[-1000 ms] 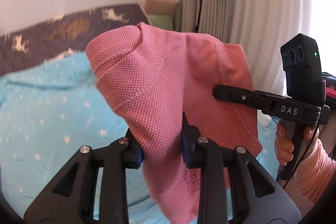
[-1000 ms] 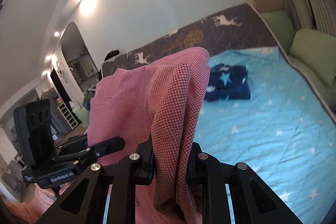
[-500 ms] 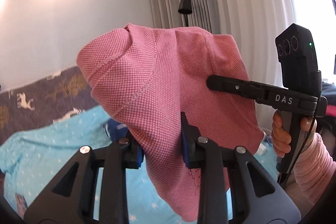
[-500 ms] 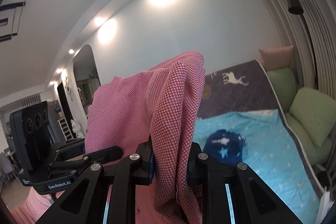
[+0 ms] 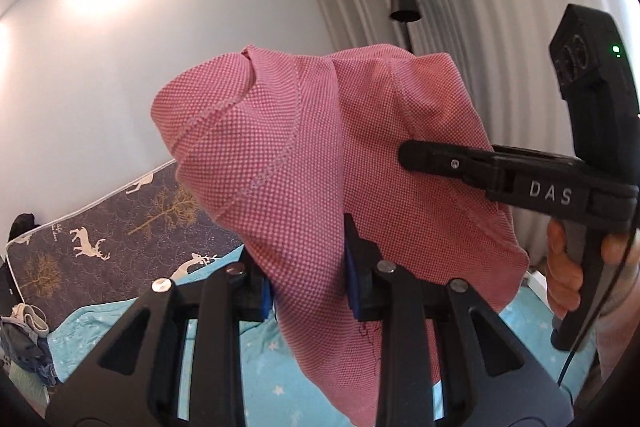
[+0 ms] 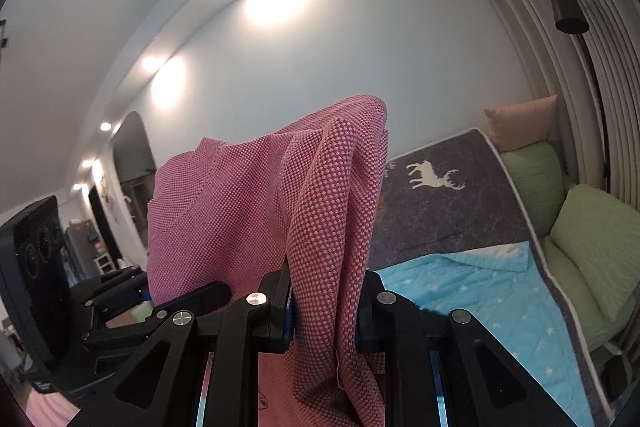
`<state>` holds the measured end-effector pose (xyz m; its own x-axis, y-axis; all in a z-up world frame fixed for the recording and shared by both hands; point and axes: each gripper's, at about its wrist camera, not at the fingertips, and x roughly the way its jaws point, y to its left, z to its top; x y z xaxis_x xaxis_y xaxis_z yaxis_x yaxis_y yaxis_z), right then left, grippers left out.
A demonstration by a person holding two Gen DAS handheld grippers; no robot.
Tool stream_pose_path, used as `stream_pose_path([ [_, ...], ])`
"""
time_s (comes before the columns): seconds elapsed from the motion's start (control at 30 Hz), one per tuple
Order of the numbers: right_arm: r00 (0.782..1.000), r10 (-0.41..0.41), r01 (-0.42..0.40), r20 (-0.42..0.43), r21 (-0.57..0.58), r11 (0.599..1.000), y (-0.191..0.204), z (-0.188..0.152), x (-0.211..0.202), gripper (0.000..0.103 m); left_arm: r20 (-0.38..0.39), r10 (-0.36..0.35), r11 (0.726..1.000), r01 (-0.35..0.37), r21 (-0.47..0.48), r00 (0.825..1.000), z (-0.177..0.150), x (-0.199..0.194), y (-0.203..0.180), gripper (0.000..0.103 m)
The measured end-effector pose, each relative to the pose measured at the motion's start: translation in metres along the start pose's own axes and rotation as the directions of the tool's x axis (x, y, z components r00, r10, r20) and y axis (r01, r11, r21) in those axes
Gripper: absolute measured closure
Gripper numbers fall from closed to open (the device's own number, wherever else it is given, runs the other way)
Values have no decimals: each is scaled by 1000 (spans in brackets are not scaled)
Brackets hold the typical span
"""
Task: Fold small clothes
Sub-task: 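Lift the folded sweater with the left gripper and carry it onto the navy fleece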
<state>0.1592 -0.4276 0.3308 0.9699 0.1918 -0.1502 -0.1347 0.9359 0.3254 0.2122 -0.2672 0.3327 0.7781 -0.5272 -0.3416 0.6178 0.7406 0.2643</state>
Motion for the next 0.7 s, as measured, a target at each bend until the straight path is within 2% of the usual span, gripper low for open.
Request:
stream_pose_path([
  [0.1, 999, -32, 32, -6, 4, 999, -24, 5, 43, 83, -25, -4, 999, 3, -44, 1000, 1, 53, 15, 73],
  [0.27, 998, -37, 41, -51, 81, 996, -80, -8, 120, 83, -56, -16, 992, 9, -126, 998, -28, 136, 37, 73],
  [0.47, 984, -80, 96, -156, 94, 991, -129, -53, 220, 83, -131, -30, 962, -6, -274, 991, -100, 246, 65, 73],
  [0.57, 971, -92, 115, -219, 94, 989, -153, -88, 269, 83, -167, -36, 956, -14, -292, 985, -133, 292, 72, 73],
  [0.63, 963, -91, 122, -252, 110, 986, -171, -108, 296, 83, -214, -39, 950, -30, -310, 976, -158, 327, 76, 73],
  [0.7, 945, -103, 148, -312, 123, 981, -192, -138, 334, 83, -271, -23, 946, -67, -318, 962, -187, 363, 79, 73],
])
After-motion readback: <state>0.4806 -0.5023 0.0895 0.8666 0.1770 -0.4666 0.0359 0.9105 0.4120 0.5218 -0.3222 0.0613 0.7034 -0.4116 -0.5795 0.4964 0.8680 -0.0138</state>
